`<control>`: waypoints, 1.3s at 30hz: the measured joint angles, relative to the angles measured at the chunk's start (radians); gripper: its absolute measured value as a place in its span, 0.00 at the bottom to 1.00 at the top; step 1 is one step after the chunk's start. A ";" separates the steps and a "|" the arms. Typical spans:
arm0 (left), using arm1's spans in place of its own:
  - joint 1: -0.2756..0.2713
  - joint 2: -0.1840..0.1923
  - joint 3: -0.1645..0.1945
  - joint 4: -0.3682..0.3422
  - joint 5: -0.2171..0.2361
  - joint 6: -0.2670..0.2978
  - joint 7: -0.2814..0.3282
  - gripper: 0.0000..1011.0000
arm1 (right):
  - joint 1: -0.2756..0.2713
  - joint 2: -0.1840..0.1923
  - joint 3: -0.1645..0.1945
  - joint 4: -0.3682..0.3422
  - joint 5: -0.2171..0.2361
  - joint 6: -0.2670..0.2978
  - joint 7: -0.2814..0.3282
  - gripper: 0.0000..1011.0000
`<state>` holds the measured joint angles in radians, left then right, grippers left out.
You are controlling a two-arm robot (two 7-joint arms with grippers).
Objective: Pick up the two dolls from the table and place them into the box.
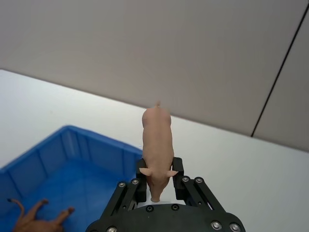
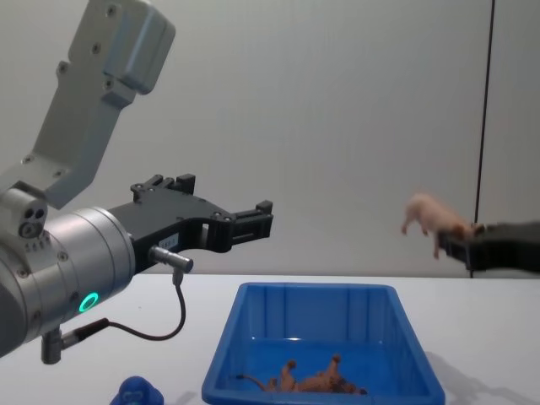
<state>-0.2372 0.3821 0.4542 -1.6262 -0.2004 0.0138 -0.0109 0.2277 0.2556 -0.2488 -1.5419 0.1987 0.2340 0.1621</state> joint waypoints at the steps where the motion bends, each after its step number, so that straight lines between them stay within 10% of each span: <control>1: 0.000 0.000 0.000 0.000 0.000 0.000 0.000 0.99 | 0.002 -0.001 0.000 -0.003 -0.001 -0.002 0.004 0.29; 21: 0.000 0.000 0.000 0.000 0.000 0.000 0.000 0.99 | 0.070 -0.044 -0.042 0.033 -0.064 0.091 0.135 0.30; 39: 0.000 0.000 0.000 0.000 0.000 0.000 0.000 0.99 | 0.083 -0.051 -0.049 0.074 -0.070 0.071 0.156 0.82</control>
<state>-0.2372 0.3821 0.4543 -1.6262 -0.2004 0.0138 -0.0110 0.3112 0.2049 -0.2979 -1.4681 0.1286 0.3045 0.3183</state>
